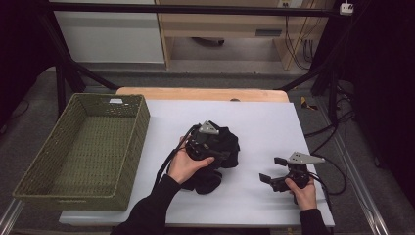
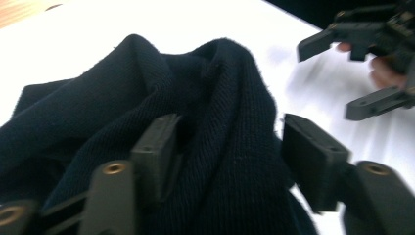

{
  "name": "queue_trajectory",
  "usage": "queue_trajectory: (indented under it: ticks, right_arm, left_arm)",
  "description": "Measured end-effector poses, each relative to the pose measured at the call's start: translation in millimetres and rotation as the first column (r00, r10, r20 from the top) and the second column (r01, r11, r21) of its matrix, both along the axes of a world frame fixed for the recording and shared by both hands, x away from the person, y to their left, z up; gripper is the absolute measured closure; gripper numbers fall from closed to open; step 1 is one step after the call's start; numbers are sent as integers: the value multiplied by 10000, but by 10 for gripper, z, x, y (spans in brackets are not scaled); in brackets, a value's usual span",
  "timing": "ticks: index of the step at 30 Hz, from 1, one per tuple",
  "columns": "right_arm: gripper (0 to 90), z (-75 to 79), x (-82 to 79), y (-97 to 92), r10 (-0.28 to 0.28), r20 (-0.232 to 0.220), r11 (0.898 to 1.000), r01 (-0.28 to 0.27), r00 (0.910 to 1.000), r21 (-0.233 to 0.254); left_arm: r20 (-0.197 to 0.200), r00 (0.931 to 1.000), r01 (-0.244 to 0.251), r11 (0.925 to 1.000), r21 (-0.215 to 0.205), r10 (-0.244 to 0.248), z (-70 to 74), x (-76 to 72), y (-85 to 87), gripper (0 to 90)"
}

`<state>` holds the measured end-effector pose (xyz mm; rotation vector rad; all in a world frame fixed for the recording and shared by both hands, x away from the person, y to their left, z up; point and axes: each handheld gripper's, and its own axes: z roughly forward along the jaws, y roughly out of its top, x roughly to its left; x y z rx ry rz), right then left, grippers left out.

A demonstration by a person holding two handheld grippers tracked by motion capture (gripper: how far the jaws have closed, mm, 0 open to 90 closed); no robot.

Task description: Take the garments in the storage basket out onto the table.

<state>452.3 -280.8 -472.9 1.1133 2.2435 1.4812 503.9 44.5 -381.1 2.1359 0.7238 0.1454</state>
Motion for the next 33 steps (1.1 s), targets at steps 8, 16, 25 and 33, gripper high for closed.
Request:
queue_trajectory:
  ticks: [8, 16, 25, 33]
  right_arm:
    - [9, 14, -3, 8, 25, 20, 10000, -25, 10000, 47]
    - [5, 56, -14, 27, -83, 87, 9994, 80, 9999, 326]
    - [5, 116, -20, 123, -307, 115, 9990, 303, 9995, 337]
    - [6, 168, -38, 296, -367, 32, 9992, 366, 9993, 143]
  left_arm:
    - [29, 9997, -256, 9994, -216, 256, 133, -66, 251, 62]
    - [184, 9929, -1167, 9919, -497, 1177, 107, -104, 622, 9]
    - [53, 9813, -1917, 9786, -745, 1926, -123, -207, 1042, 9]
    - [-229, 9753, -2208, 9719, -816, 2196, -410, -321, 1203, 9]
